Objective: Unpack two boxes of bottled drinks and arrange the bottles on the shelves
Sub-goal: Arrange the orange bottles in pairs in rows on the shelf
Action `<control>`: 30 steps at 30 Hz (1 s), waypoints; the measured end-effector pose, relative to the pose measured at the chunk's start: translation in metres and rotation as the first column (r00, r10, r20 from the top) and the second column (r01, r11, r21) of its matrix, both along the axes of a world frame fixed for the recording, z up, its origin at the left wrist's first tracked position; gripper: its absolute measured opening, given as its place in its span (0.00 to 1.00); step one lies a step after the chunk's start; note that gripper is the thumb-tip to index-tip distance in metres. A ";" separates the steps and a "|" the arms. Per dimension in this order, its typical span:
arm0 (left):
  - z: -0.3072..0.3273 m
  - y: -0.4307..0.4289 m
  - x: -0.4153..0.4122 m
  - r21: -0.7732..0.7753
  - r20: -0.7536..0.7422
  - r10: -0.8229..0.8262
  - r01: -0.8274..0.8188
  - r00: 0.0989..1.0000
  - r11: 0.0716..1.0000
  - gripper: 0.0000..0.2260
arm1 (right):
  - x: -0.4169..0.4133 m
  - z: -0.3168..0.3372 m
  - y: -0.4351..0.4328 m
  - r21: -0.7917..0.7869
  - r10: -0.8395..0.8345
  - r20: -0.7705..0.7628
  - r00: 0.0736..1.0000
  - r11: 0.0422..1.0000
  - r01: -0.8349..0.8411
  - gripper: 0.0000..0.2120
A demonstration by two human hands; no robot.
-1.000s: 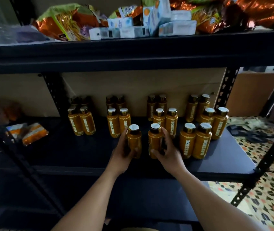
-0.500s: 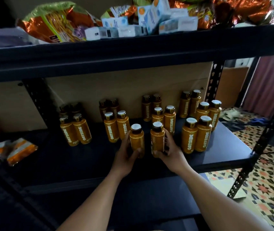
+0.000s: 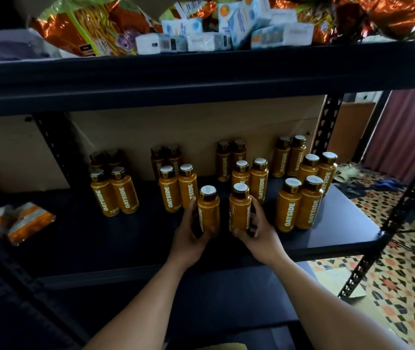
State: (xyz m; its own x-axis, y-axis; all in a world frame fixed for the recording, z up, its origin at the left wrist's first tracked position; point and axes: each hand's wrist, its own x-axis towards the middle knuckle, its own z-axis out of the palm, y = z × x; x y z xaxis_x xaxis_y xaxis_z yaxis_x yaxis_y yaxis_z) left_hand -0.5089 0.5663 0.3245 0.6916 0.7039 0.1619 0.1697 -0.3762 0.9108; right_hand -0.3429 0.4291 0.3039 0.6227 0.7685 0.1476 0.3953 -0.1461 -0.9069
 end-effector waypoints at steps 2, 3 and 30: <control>0.000 -0.001 0.001 -0.006 0.008 0.023 -0.023 1.000 1.000 0.42 | 0.000 -0.001 0.001 -0.009 -0.005 0.003 1.000 1.000 0.005 0.48; 0.000 -0.001 0.001 -0.011 0.010 0.030 -0.030 1.000 0.999 0.42 | 0.000 -0.002 0.001 -0.008 -0.007 0.004 1.000 1.000 0.007 0.48; -0.001 -0.006 0.000 0.099 -0.046 -0.028 0.033 0.999 0.995 0.46 | -0.006 0.004 -0.001 -0.014 -0.017 0.159 0.987 1.000 0.020 0.50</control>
